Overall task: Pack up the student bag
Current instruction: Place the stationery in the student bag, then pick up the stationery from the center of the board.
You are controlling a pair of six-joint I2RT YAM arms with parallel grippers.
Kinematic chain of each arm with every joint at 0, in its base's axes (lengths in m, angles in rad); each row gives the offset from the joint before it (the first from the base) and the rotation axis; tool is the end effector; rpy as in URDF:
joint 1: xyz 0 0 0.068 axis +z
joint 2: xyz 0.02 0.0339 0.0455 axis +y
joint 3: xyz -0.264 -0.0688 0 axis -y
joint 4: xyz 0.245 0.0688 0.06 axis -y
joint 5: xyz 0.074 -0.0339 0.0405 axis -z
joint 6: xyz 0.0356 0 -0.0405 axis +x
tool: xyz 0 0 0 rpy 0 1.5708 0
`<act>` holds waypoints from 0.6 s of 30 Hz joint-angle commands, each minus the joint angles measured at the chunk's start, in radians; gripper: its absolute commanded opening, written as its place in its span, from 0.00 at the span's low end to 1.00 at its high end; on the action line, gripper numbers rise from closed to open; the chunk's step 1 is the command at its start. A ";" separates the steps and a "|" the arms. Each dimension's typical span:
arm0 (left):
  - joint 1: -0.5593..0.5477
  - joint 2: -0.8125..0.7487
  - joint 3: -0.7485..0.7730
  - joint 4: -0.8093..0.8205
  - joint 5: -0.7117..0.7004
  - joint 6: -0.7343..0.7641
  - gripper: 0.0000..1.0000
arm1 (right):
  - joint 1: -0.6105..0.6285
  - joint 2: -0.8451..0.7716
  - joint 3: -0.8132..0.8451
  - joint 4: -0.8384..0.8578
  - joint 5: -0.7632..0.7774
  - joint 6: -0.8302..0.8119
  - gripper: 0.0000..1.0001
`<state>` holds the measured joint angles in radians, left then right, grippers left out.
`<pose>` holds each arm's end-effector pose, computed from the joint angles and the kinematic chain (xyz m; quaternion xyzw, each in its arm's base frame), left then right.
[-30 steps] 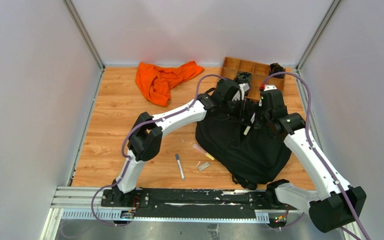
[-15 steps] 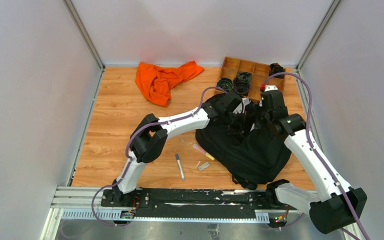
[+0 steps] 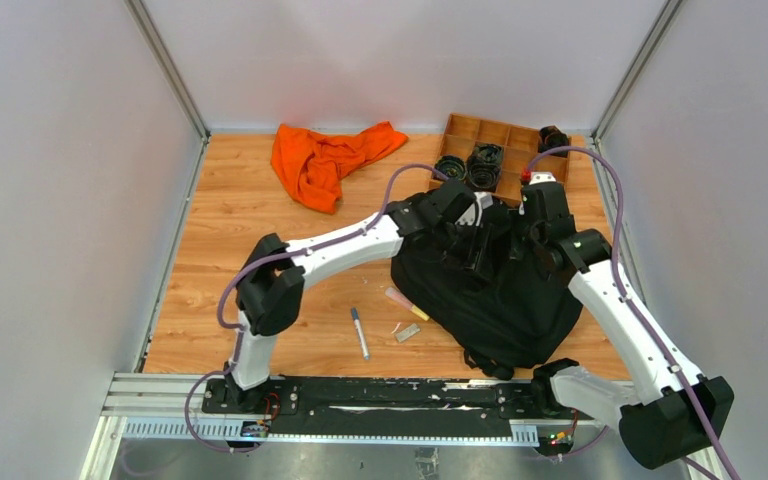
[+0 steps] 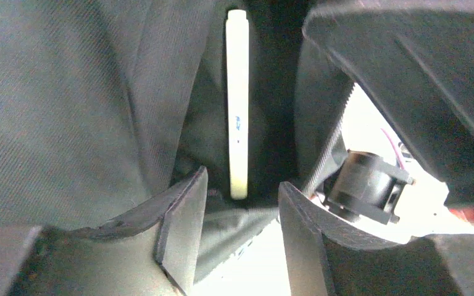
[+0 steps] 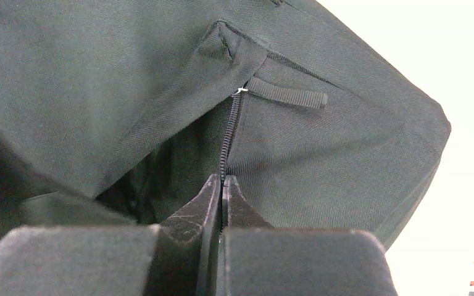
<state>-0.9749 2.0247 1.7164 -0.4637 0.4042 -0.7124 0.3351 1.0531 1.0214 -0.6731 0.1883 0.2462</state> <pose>0.2488 -0.3918 0.2591 0.1955 0.8846 -0.4075 0.1151 0.2091 0.0658 0.3245 -0.0007 0.9046 0.0380 0.4247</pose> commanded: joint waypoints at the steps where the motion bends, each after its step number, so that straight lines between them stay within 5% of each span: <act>1: -0.011 -0.163 -0.065 -0.070 -0.089 0.073 0.53 | -0.010 -0.027 -0.016 0.006 0.027 0.007 0.00; 9: -0.011 -0.506 -0.402 -0.104 -0.339 0.021 0.58 | -0.009 -0.014 -0.011 0.007 0.005 0.003 0.00; 18: -0.021 -0.853 -0.879 -0.173 -0.677 -0.297 0.59 | -0.010 -0.027 -0.036 0.024 -0.048 0.004 0.00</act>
<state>-0.9806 1.2350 0.9688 -0.5949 -0.0849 -0.8440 0.3351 1.0439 1.0088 -0.6628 0.1791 0.2459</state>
